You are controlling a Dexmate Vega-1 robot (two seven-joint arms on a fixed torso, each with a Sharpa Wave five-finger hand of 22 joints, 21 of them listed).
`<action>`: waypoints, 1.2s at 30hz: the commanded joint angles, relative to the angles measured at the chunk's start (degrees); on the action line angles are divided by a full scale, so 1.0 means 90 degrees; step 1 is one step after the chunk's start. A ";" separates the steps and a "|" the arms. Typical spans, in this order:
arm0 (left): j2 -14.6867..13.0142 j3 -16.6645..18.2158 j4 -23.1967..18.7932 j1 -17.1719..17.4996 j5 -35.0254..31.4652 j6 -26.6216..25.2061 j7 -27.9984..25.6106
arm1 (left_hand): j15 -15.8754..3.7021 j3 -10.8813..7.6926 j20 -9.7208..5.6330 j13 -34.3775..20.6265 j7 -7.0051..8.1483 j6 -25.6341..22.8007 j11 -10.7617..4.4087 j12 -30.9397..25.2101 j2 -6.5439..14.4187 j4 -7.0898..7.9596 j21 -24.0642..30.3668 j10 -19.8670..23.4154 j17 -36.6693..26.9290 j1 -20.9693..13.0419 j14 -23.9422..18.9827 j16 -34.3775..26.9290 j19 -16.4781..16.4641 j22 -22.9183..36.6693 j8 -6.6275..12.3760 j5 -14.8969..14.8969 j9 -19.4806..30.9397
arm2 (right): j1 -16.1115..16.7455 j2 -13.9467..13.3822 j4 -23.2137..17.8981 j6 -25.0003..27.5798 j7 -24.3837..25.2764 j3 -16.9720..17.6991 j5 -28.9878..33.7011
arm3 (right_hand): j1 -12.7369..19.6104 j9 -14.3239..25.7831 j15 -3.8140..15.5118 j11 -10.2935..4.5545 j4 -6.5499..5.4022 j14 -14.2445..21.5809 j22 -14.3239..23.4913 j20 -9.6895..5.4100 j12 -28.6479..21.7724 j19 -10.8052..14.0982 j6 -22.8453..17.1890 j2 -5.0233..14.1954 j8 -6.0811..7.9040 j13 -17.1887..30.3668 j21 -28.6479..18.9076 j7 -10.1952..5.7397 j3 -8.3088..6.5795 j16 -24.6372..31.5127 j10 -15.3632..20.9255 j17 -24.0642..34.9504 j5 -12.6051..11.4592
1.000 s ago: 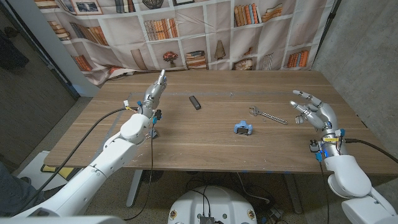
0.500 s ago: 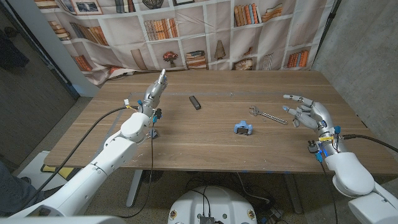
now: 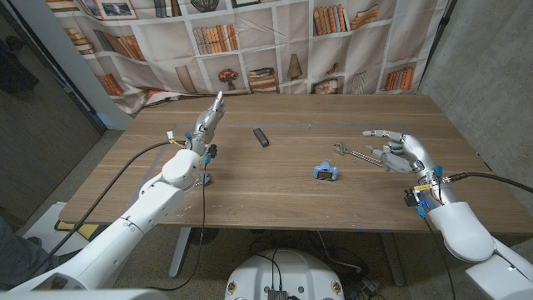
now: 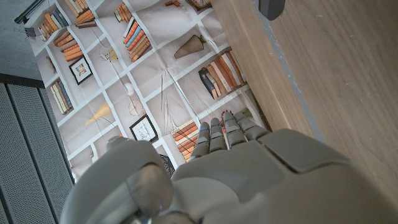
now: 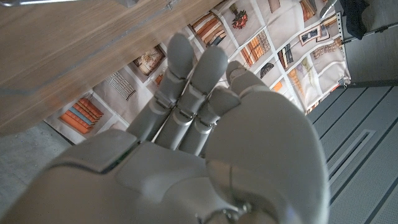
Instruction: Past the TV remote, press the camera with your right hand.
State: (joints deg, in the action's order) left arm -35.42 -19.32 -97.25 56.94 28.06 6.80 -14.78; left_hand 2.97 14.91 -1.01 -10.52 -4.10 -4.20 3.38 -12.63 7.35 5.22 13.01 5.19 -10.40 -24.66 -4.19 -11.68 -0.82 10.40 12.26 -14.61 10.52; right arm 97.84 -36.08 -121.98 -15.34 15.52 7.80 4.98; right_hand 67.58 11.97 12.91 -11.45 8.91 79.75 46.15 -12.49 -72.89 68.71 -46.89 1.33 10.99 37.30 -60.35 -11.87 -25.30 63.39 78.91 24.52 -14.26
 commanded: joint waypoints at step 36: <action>-0.0094 0.0028 -0.0309 0.0329 -0.0128 0.0044 -0.0082 | -0.0098 -0.0018 -0.0002 -0.0019 0.0038 -0.0060 -0.0092 0.0066 0.0011 -0.0062 -0.0015 0.0012 -0.0018 -0.0172 -0.0121 0.0033 -0.0064 0.0002 -0.0038 0.0060 0.0023 | -0.0131 -0.0954 -0.0214 0.1993 0.0741 -0.1006 0.4144 | 0.0139 -0.0045 -0.0011 0.0044 0.0065 0.0021 -0.0176 -0.0011 0.0808 -0.0188 0.1000 0.0128 -0.0039 -0.1863 -0.0708 -0.0007 -0.0239 0.0115 0.0189 -0.0105 -0.0865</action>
State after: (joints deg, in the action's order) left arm -36.21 -19.38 -100.45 59.06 26.55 6.17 -16.06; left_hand 2.14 14.66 -1.01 -10.52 -3.89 -4.41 2.87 -12.17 7.52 4.97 13.01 5.28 -10.40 -26.03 -5.03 -11.42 -0.80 10.40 12.04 -14.18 10.52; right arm 97.36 -41.99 -123.72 -2.83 24.39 1.80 40.55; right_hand 68.46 11.45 12.68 -10.77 9.64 80.13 44.73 -12.59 -65.37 67.17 -38.35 2.32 10.54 20.67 -66.91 -11.99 -27.29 64.27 80.68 23.63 -21.62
